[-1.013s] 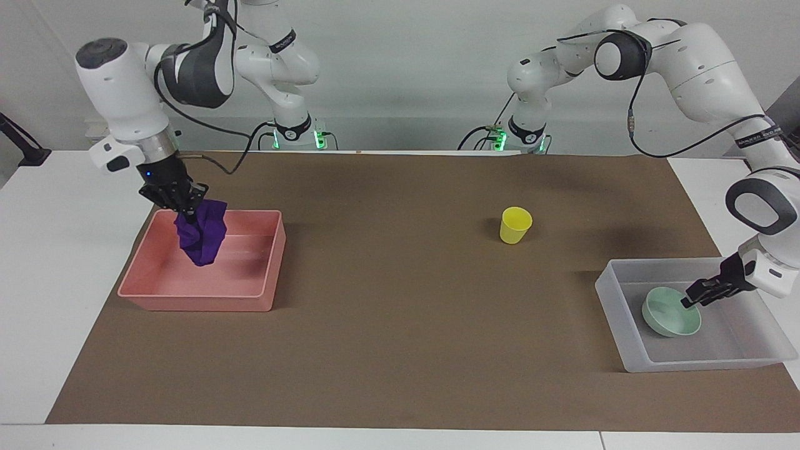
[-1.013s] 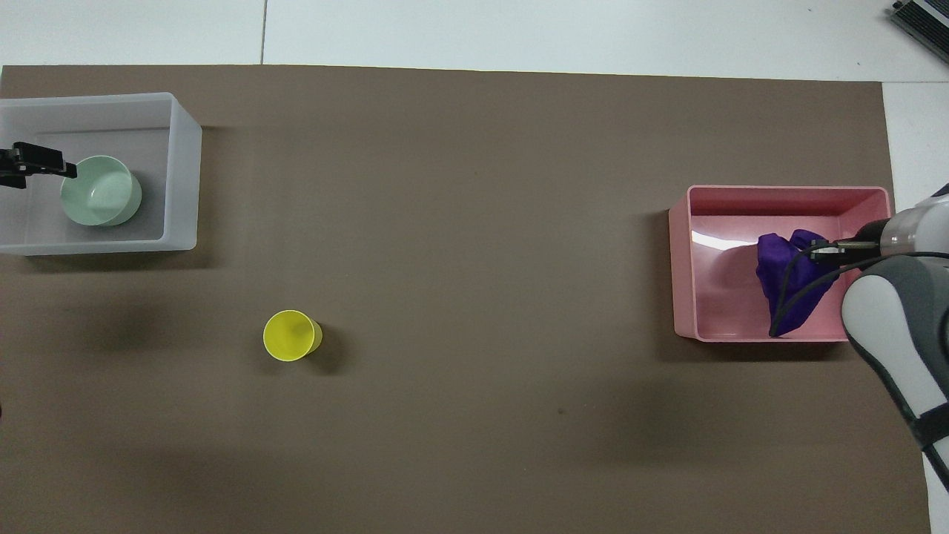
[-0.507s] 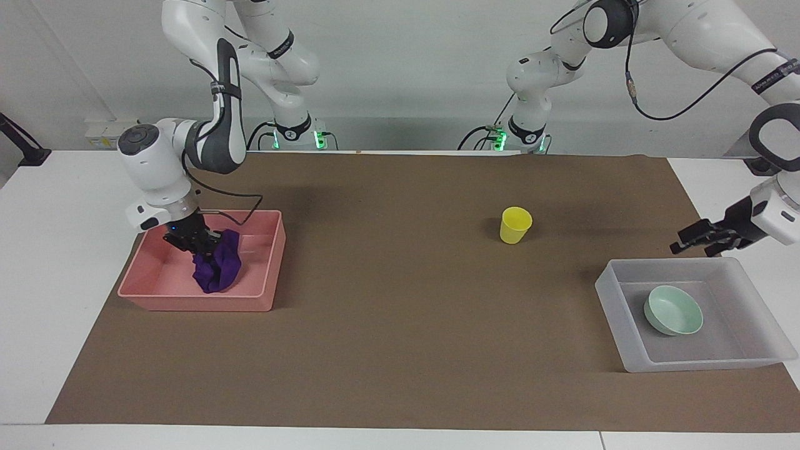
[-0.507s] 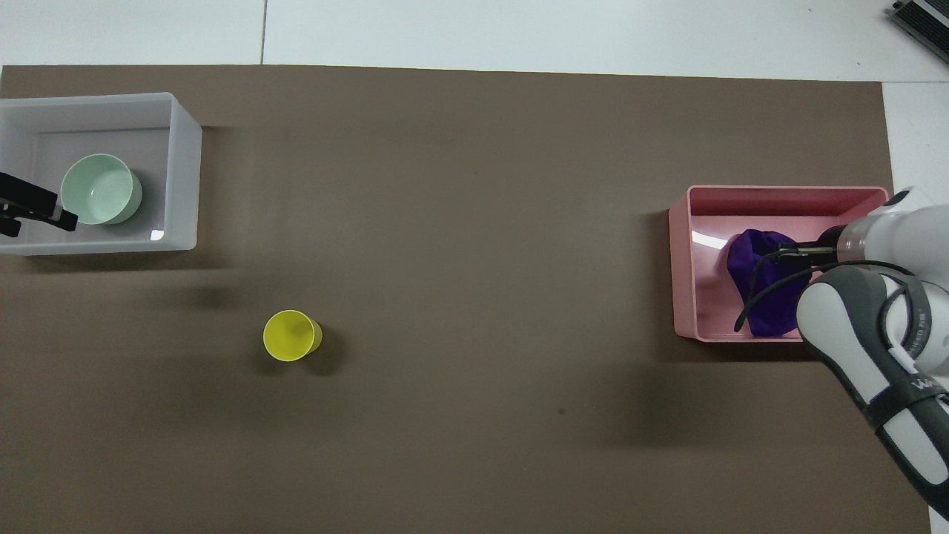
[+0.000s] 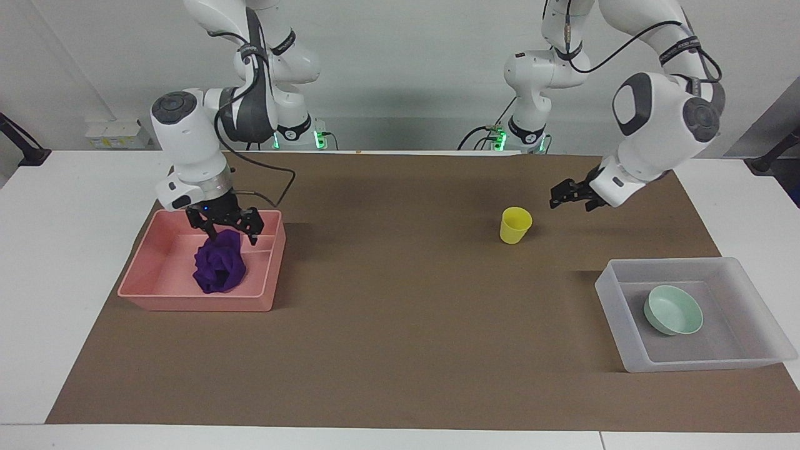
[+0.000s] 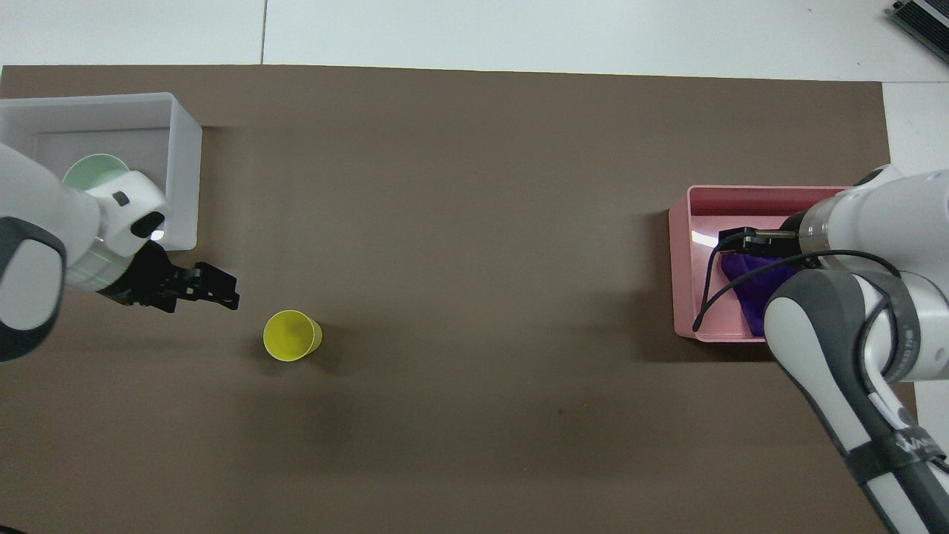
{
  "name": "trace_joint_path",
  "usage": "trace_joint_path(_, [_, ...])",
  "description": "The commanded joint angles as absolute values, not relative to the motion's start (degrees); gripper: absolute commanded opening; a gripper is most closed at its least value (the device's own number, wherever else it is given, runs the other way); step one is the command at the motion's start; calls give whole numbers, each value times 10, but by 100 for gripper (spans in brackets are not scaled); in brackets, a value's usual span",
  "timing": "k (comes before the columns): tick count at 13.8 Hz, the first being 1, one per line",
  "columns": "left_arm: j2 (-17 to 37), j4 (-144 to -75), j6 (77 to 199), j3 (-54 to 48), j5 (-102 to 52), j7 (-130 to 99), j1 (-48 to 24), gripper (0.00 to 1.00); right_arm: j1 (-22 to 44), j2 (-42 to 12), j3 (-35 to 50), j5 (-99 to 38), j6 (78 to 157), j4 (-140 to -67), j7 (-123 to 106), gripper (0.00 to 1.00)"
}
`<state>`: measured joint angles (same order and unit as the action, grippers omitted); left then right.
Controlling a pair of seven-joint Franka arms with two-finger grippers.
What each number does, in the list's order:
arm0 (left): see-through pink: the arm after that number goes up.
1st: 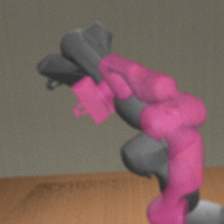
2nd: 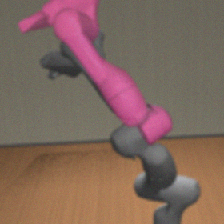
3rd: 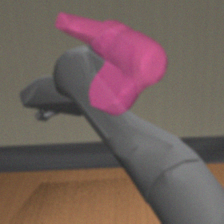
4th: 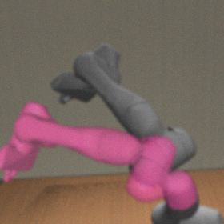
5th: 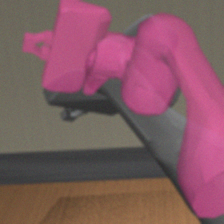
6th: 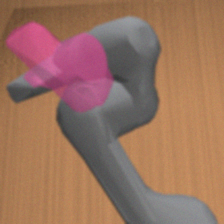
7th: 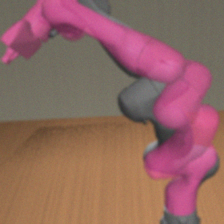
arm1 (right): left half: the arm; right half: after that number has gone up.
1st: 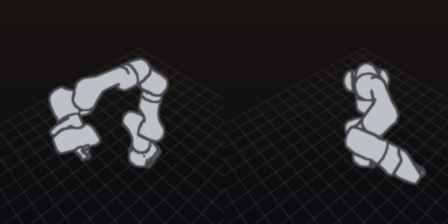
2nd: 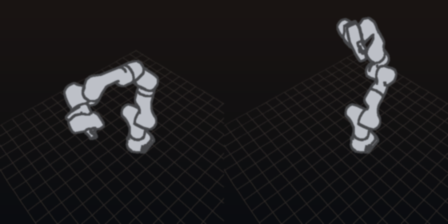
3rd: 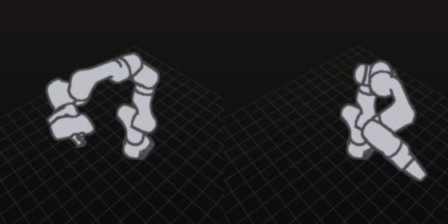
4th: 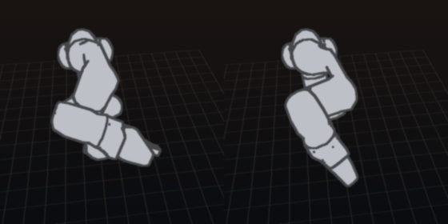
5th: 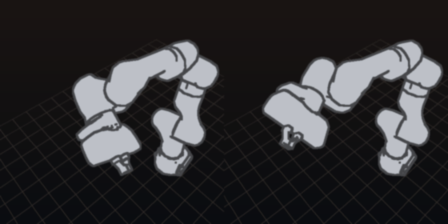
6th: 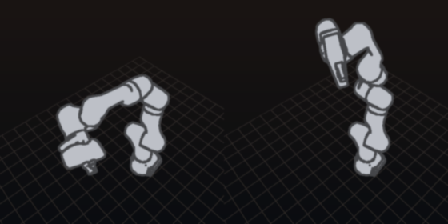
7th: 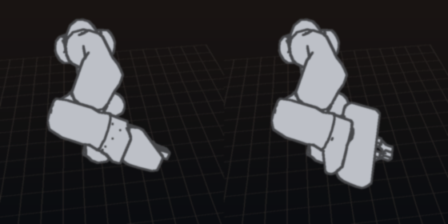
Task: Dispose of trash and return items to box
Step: 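Reach the left gripper to the yellow cup while the right gripper releases the cloth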
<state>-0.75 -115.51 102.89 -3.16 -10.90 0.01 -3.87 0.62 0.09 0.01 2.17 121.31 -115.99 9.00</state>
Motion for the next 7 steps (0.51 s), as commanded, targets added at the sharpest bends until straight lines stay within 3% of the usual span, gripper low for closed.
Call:
trace_joint_path(1, [-53, -1287, 1159, -22, -112, -3, -76, 100, 2, 26, 11, 28, 1111, -1097, 109, 100])
trace_joint_path(4, [-39, -1335, 1228, -22, -112, -4, -92, 100, -1, 41, 11, 23, 1018, -1026, 107, 100])
trace_joint_path(5, [-29, -1335, 1230, -22, -112, -4, -96, 80, -3, 44, 11, 22, 993, -1007, 105, 100])
trace_joint_path(7, [-5, -1326, 1233, -22, -113, -4, -104, 8, -7, 47, 7, 19, 945, -968, 102, 100])
